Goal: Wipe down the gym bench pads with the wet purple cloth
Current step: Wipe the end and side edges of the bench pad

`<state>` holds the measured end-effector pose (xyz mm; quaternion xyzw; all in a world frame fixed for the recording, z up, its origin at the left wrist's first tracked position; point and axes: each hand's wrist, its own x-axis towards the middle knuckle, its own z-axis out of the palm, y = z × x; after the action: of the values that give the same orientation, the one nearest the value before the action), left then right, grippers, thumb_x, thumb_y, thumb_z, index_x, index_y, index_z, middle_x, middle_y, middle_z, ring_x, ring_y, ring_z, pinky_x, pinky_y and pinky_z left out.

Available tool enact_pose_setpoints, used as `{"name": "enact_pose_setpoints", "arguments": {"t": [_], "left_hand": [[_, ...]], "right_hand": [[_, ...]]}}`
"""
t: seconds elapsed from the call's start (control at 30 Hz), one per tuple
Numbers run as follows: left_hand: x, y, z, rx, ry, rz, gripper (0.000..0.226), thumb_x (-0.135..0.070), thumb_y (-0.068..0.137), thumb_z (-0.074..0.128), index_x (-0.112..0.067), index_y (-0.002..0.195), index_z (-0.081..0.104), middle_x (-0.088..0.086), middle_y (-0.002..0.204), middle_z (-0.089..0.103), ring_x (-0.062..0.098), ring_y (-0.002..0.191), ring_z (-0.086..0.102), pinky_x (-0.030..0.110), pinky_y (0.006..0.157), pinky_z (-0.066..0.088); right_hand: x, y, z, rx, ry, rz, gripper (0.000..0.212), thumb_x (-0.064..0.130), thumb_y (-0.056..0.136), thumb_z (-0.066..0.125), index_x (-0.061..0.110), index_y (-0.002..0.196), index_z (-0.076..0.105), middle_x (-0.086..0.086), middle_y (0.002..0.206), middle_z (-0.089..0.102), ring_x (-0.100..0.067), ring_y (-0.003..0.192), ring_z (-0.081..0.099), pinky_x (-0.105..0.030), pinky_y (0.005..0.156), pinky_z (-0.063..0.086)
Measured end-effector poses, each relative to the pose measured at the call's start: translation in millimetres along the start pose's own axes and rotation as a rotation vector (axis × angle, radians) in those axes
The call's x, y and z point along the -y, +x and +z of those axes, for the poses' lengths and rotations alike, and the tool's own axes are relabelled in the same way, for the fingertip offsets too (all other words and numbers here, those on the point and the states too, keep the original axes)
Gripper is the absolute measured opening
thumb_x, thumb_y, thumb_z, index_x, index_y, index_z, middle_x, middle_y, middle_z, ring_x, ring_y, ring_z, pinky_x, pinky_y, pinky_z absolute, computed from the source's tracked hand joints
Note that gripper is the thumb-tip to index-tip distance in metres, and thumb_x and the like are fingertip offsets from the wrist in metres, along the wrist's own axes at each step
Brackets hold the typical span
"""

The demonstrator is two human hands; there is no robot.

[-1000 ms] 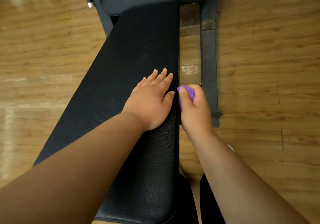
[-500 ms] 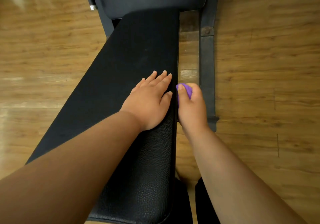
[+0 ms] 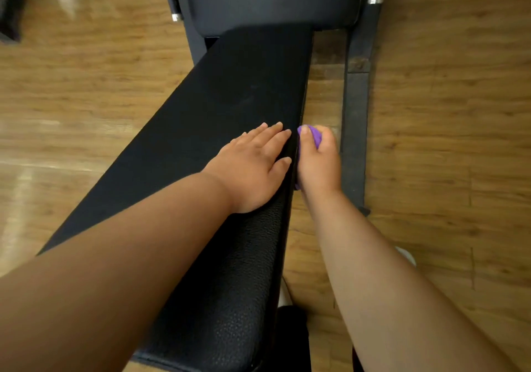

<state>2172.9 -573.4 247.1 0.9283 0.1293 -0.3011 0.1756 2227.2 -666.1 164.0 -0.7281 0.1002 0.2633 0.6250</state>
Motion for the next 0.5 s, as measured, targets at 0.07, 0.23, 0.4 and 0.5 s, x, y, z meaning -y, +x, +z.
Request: {"name": "enact_pose_setpoints", "arguments": {"t": [0.07,0.23,0.4,0.5], "left_hand": [[-2,2,-5,0.009,-0.013,-0.027,0.055,-0.04,0.104,0.026,-0.028,0.155,0.01,-0.011,0.162,0.004,0.007,0.148,-0.002,0.024,0.116,0.0],[-9,16,-8,-0.107,-0.052,-0.073,0.052,-0.037,0.103,0.033,-0.027,0.153,0.021,-0.01,0.159,0.019,0.011,0.146,0.01,0.025,0.114,0.012],[-8,22,0,-0.115,-0.108,-0.08,0.054,-0.033,0.104,0.031,-0.027,0.155,0.013,-0.014,0.161,0.009,0.001,0.146,-0.001,0.016,0.113,-0.001],[-8,24,1,-0.121,-0.116,-0.076,0.054,-0.032,0.104,0.031,-0.028,0.154,0.013,-0.015,0.161,0.008,-0.002,0.146,-0.001,0.011,0.109,-0.004]], "right_hand": [[0,7,0,0.015,0.006,0.012,0.007,0.035,0.099,0.048,0.032,0.095,0.052,0.009,0.087,0.06,-0.017,0.082,0.061,-0.041,0.073,0.053],[-19,-17,-11,0.089,0.01,-0.062,0.012,0.041,0.097,0.048,0.034,0.088,0.052,0.006,0.088,0.062,-0.017,0.082,0.062,-0.039,0.071,0.056],[-14,12,-12,0.164,-0.033,-0.121,0.013,0.037,0.098,0.047,0.036,0.086,0.05,0.007,0.085,0.06,-0.012,0.076,0.06,-0.024,0.064,0.049],[-14,24,-11,0.164,-0.019,-0.143,0.011,0.03,0.1,0.047,0.032,0.09,0.05,0.014,0.087,0.058,0.003,0.076,0.055,-0.01,0.063,0.043]]}}
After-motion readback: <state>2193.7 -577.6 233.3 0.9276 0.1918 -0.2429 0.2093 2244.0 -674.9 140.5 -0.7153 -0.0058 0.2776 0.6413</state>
